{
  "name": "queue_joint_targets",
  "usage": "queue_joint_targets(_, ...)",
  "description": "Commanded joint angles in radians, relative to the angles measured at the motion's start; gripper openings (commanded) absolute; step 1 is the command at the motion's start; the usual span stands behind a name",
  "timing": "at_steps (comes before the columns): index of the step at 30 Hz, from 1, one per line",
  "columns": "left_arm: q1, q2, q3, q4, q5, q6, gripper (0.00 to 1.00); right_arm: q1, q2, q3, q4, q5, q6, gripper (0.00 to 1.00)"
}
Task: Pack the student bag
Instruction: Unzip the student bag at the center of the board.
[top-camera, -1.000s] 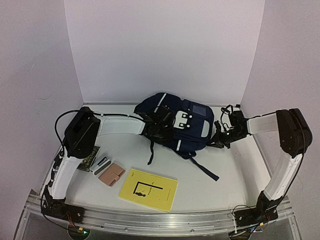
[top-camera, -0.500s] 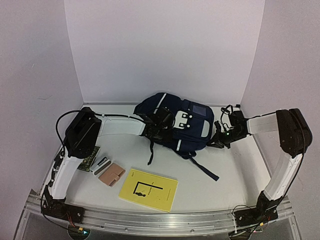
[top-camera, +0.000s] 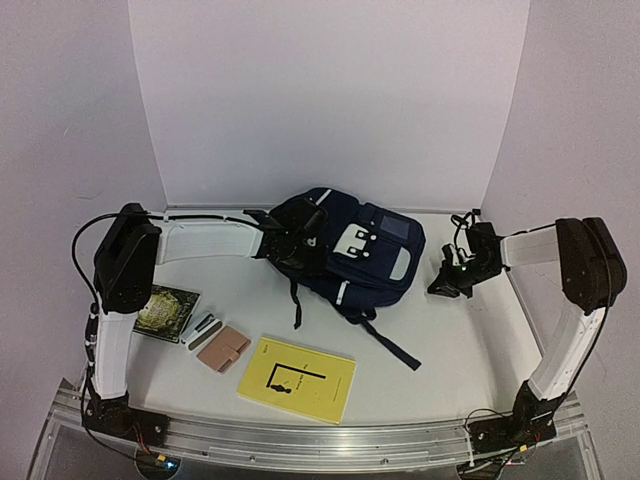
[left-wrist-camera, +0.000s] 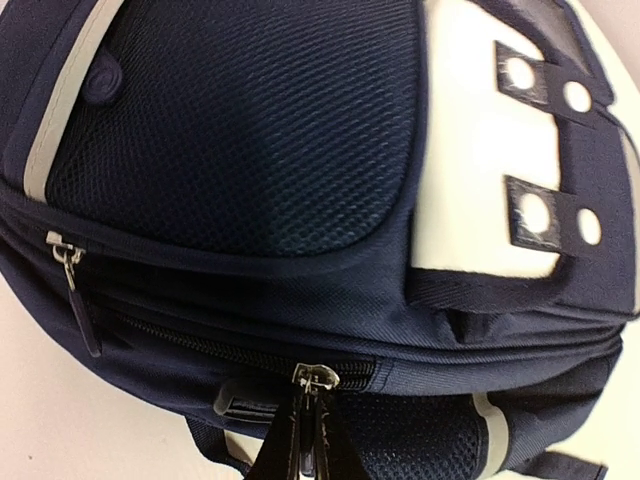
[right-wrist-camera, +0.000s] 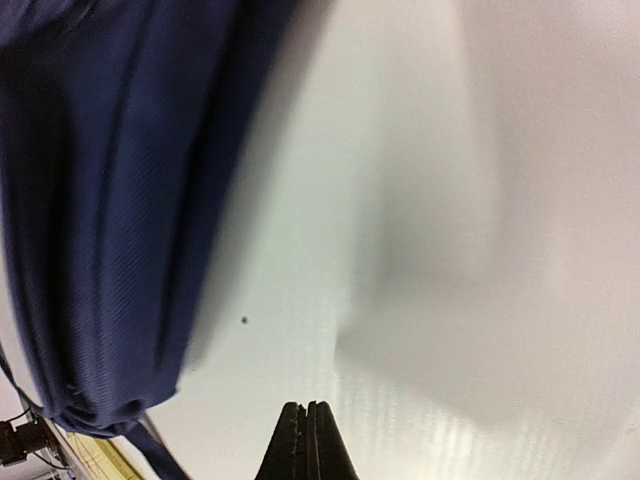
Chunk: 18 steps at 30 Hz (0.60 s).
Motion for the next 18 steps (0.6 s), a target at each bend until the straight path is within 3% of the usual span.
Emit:
queue_joint_targets(1,0.048,-0.091,-0.067,0.000,0.000,0.019,0.00,-0.022,-0.042,0.003,-0.023,0.035,-0.027,0.00)
queue_joint_targets(3,0.056,-0.099,-0.086,0.026,0.036,0.022,0.00,-0.027,-0.045,0.010,-0.026,-0.030,-0.037,0.00)
queue_joint_targets(4,0.056,-0.097,-0.088,0.042,0.064,0.027,0.00,-0.026,-0.052,0.005,-0.025,-0.139,-0.045,0.01)
queue_joint_targets(5,0.056,-0.091,-0.087,0.053,0.097,0.028,0.00,-0.022,-0.061,-0.004,-0.012,-0.236,-0.035,0.10)
queue_joint_targets(6,0.056,-0.084,-0.083,0.067,0.126,0.026,0.00,-0.016,-0.074,-0.020,0.018,-0.302,-0.012,0.25)
queue_joint_targets(7,0.055,-0.078,-0.082,0.086,0.171,0.024,0.00,0.000,-0.089,-0.037,0.045,-0.346,0.013,0.50)
queue_joint_targets(8,0.055,-0.071,-0.081,0.104,0.200,0.019,0.00,0.021,-0.106,-0.052,0.066,-0.357,0.023,0.66)
queue_joint_targets(9,0.054,-0.064,-0.077,0.118,0.228,0.013,0.00,0.042,-0.120,-0.065,0.085,-0.363,0.027,0.76)
queue_joint_targets(12,0.049,-0.046,-0.061,0.153,0.298,-0.006,0.00,0.102,-0.125,-0.091,0.121,-0.369,0.038,0.84)
queue_joint_targets(18,0.028,-0.020,-0.023,0.189,0.352,-0.020,0.00,0.181,-0.050,-0.098,0.208,-0.344,0.095,0.86)
